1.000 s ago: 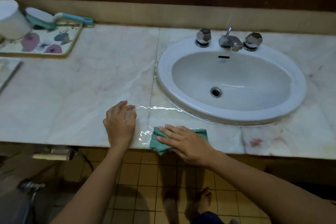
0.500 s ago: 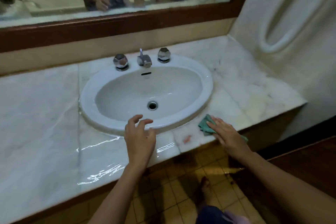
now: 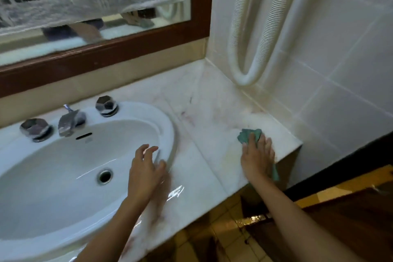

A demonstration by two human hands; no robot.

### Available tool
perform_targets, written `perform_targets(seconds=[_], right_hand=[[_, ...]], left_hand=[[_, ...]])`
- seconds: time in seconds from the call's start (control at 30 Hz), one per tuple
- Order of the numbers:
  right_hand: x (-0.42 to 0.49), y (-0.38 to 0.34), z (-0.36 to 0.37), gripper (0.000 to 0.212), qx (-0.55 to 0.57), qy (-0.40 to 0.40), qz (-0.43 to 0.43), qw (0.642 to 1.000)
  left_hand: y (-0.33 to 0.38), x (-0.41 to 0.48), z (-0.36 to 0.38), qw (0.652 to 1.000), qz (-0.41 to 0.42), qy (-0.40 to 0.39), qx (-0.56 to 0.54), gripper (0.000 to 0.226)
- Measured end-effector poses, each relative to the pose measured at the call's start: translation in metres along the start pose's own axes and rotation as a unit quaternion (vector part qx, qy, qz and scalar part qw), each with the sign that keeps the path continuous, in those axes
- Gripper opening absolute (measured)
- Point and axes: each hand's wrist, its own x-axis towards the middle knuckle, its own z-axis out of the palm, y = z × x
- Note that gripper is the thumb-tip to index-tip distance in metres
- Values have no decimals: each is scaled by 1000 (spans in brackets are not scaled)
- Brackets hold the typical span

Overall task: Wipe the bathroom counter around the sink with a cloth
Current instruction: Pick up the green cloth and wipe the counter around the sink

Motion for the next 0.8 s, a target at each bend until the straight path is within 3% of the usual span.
perform_targets(seconds=[0.13,0.23,0.4,0.57,0.7,0.8], right_hand=[[62,-27,9,64,-75,-43,-29,996],[113,-58,20,63,-83,-61,-68,992],[193,-121,43,61,-94,-77,-133,984],[259,-182,65,60,-97,-111,-246,958],[256,-220,75,56,-85,-141,-313,935],[194,-215,78,53,-74,-151,-387,907]], left_hand=[[13,34,15,994,-96,-29,-49,54],[21,46,24,988,-140,-61,7,62],[24,49,27,982,-156,-54,94,64],[21,55,31,978,-154,-41,136,47],[19,56,32,977,-145,-36,152,53],[18,56,33,978,-139,-44,149,62]])
